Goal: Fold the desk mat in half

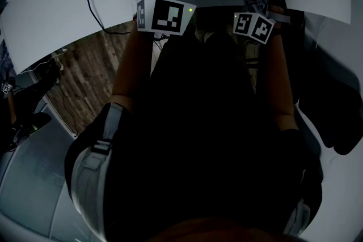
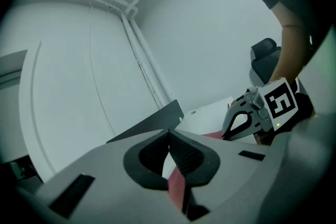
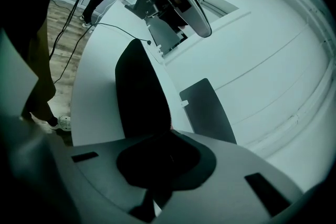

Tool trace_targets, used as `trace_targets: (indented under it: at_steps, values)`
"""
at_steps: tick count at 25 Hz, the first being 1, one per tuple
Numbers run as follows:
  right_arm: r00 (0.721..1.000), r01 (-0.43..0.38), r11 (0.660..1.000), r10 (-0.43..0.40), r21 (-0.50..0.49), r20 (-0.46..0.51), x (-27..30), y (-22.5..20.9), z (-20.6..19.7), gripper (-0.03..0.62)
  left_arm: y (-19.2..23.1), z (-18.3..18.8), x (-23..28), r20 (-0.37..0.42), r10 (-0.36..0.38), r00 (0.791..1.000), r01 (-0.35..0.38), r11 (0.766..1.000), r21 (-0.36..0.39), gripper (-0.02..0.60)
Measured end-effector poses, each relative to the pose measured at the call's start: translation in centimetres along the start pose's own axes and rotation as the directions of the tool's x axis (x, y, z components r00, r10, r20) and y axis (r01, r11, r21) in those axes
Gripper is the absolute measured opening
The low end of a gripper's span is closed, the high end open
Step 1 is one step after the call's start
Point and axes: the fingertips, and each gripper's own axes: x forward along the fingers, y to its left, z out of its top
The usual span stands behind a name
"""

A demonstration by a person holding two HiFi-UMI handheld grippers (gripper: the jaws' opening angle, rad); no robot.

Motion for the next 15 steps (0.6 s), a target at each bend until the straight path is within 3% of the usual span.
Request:
trace_targets:
  at_steps: [15]
  values:
    - [0.998, 0.042, 0.999, -0.04, 0.035, -0.05, 3.7, -2.9, 0.8, 0.038, 3.8, -0.7, -0.5, 0.012, 0.022, 1.0, -0.022, 1.0, 0.002, 0.012]
